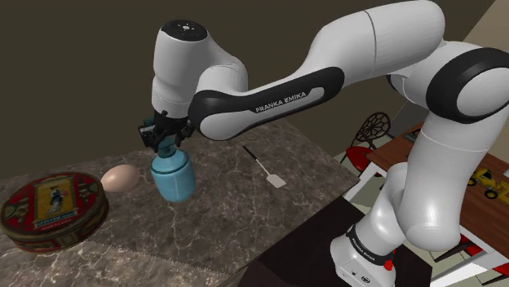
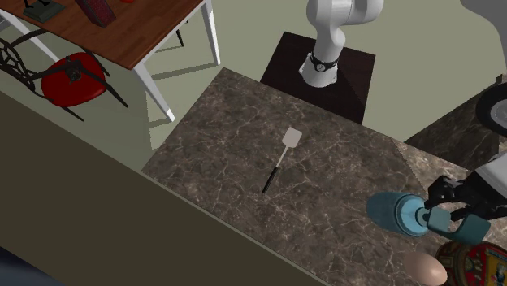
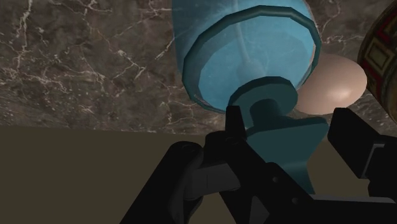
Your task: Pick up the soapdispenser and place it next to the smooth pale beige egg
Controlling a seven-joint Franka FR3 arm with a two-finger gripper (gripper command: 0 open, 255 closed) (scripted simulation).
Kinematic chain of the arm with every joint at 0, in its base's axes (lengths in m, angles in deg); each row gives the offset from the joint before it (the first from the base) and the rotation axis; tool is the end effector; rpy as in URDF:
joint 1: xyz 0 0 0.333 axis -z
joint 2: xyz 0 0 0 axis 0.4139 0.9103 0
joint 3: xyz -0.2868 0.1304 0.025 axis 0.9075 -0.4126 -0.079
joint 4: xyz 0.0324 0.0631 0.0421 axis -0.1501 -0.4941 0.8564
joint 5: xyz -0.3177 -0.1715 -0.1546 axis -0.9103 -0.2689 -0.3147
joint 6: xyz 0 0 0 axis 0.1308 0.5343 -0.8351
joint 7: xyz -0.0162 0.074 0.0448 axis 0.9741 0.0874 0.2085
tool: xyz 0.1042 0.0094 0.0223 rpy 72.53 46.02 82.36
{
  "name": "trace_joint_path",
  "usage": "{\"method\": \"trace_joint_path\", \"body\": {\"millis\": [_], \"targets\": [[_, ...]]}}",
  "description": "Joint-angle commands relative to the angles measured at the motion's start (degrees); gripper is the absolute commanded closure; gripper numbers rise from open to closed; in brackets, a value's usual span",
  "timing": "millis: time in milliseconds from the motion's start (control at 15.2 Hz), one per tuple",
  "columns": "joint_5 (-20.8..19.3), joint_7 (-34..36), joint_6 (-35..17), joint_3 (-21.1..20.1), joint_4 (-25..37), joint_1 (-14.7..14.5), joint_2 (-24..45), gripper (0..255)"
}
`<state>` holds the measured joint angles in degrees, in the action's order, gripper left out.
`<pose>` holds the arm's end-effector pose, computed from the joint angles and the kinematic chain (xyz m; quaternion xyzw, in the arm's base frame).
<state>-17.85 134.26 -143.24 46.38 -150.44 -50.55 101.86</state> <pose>0.5149 0.3918 0.4044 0.9878 -0.0464 0.1483 0.0105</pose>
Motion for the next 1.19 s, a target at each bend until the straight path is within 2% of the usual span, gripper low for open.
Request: {"method": "trace_joint_path", "body": {"millis": [0, 132, 198, 528, 792, 1122], "targets": [[0.0, 0.0, 0.0, 0.0, 0.0, 0.0, 0.0, 255], [0.0, 0.0, 0.0, 0.0, 0.0, 0.0, 0.0, 255], [0.0, 0.0, 0.0, 0.0, 0.0, 0.0, 0.0, 0], [0.0, 0.0, 0.0, 0.0, 0.0, 0.0, 0.0, 0], [2.0, -1.2, 5.3, -0.9, 1.4, -0.2, -4.2, 0], [2.0, -1.2, 5.3, -0.9, 1.4, -0.2, -4.2, 0]]}}
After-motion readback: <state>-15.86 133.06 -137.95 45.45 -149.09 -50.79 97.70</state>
